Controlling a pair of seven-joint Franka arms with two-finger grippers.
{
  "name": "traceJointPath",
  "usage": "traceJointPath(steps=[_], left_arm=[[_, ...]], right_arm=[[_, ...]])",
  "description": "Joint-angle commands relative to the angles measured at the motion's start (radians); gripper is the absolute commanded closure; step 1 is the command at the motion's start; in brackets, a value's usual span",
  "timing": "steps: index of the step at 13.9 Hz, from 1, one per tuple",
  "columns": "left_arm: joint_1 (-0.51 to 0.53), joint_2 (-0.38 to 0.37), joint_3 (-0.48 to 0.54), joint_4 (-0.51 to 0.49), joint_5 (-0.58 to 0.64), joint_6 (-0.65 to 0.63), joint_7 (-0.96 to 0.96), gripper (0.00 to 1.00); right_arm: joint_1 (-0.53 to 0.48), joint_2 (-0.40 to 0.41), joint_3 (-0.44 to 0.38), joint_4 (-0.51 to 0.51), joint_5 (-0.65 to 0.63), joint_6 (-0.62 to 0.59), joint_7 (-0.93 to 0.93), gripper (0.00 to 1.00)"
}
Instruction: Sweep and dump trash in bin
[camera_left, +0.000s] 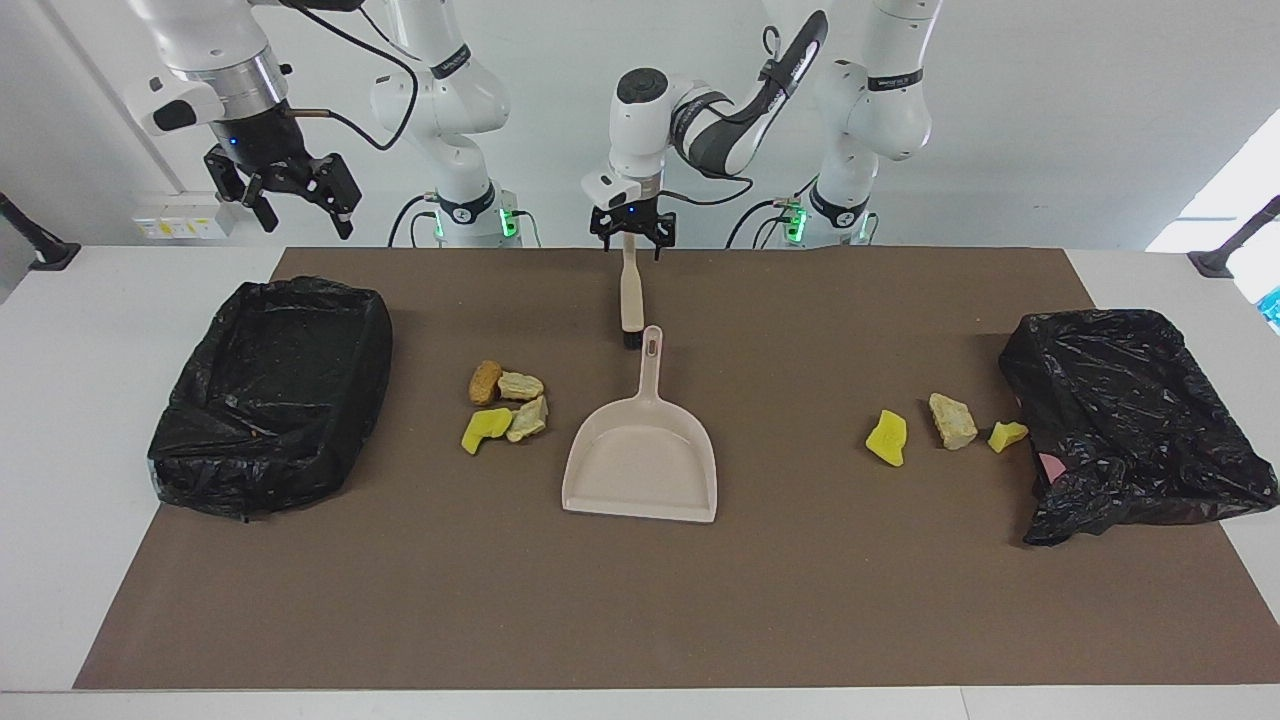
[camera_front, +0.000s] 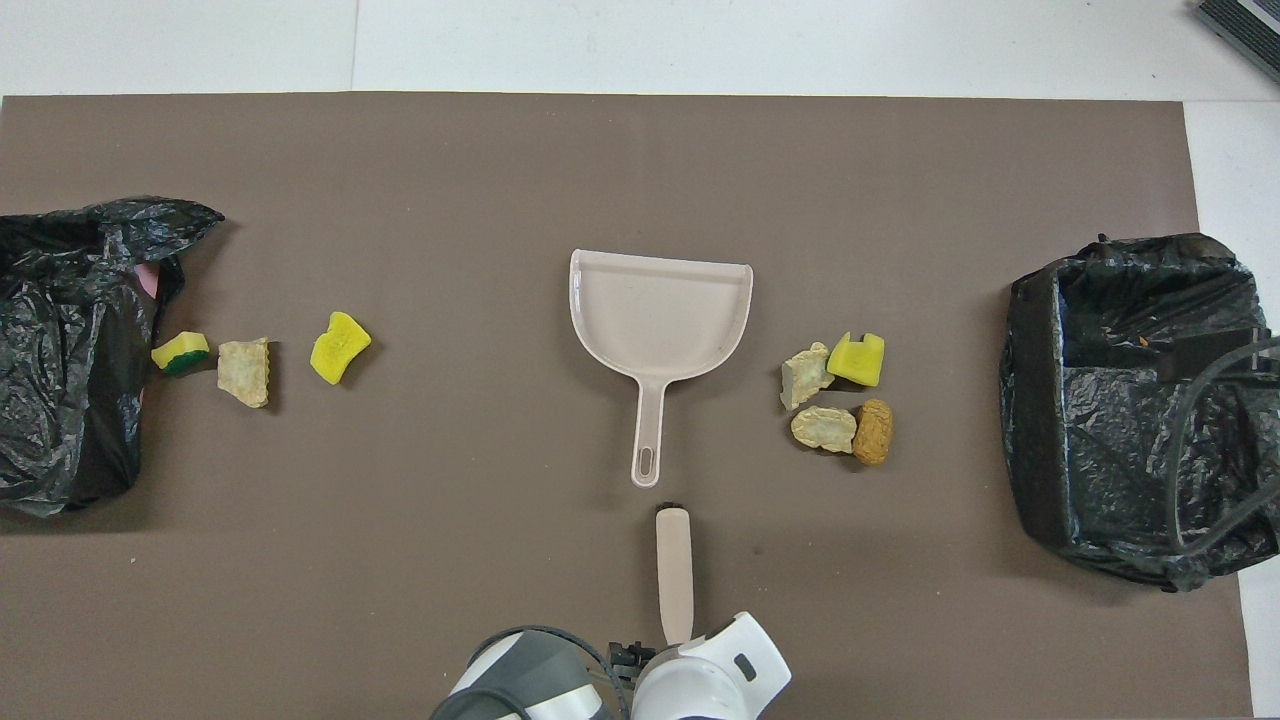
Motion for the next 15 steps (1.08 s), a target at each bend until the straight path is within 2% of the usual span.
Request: traceJointPath(steps=[1, 4, 5, 6, 7, 8, 9, 13, 15], left_arm=[[-0.057, 0.006, 0.020, -0.032, -0.006, 0.029, -0.070, 0.00], [-0.063, 0.000, 0.020, -0.034, -0.006, 0.029, -0.153, 0.00], [-0.066, 0.000, 0.020, -0.035, -0.006, 0.029, -0.160, 0.09], [-0.069, 0.000, 0.020, -0.037, -0.006, 0.031, -0.161, 0.28], [-0.069, 0.000, 0.020, -0.038, -0.006, 0.031, -0.161, 0.59], [-0.067, -0.003, 0.020, -0.046, -0.006, 0.031, -0.158, 0.82], [-0.066, -0.005, 0.020, -0.052, -0.006, 0.029, -0.154, 1.00], [-0.028, -0.008, 0.027, -0.049, -0.006, 0.006, -0.150, 1.00], [0.021, -0.037, 0.029, -0.041, -0.005, -0.059, -0.150, 1.00]], right_arm=[[-0.011, -0.022, 0.000, -0.022, 0.020, -0.011, -0.030, 0.00], [-0.011, -0.022, 0.000, -0.022, 0.022, -0.011, -0.030, 0.00], [-0.011, -0.022, 0.000, -0.022, 0.020, -0.011, -0.030, 0.00], [-0.011, -0.022, 0.000, -0.022, 0.020, -0.011, -0.030, 0.00], [-0.011, -0.022, 0.000, -0.022, 0.022, -0.011, -0.030, 0.00], [-0.011, -0.022, 0.000, -0.022, 0.020, -0.011, -0.030, 0.00], [-0.011, -0.022, 0.000, -0.022, 0.020, -0.011, -0.030, 0.00], [-0.011, -0.022, 0.000, -0.022, 0.022, -0.011, -0.030, 0.00], [-0.013, -0.022, 0.000, -0.022, 0.020, -0.011, -0.030, 0.00]])
